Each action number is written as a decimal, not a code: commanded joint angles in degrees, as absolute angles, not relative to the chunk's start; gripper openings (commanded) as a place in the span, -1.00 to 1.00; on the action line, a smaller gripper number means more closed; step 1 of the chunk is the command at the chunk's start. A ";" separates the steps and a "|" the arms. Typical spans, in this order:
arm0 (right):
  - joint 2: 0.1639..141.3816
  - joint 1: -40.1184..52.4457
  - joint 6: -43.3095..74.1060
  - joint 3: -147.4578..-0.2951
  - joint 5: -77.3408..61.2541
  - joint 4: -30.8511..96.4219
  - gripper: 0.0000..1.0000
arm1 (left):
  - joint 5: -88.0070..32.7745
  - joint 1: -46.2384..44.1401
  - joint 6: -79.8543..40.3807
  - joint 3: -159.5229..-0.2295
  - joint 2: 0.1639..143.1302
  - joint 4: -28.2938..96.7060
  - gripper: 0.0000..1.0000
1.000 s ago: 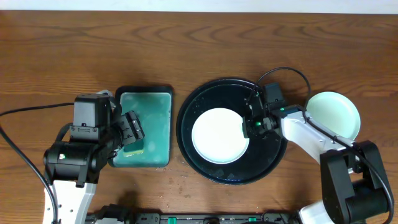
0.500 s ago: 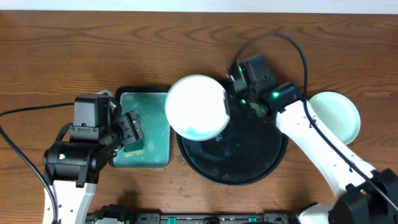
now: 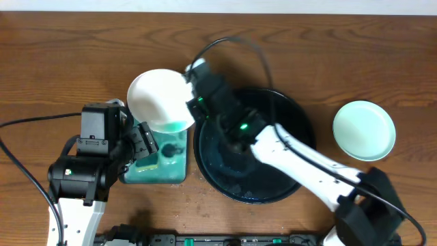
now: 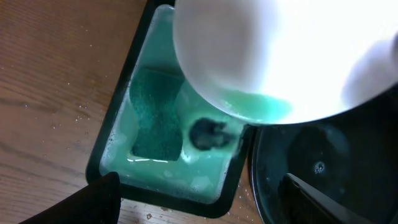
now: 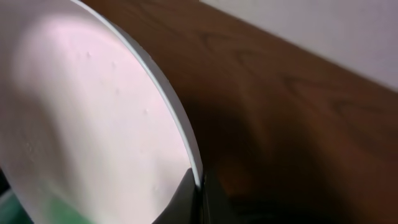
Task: Clean dirty plates on tray and stack at the side
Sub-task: 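Lift the white plate with the right gripper and tilt it over the water tray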
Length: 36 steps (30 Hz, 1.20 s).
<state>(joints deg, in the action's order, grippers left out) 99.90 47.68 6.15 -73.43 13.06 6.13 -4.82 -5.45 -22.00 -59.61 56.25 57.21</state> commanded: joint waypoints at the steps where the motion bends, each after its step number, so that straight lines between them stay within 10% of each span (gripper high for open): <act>1: 99.50 49.23 -0.19 -73.89 23.29 2.94 -0.98 | -5.15 -5.26 -21.23 -60.88 56.47 57.39 0.62; 36: 96.09 57.76 -20.45 -73.89 37.26 -7.14 -0.98 | -5.15 -5.26 -21.21 -60.88 56.47 57.39 0.63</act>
<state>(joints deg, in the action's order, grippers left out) 97.95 57.19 -20.14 -73.38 35.68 -6.72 -4.82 -5.45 -22.00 -59.61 56.27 57.21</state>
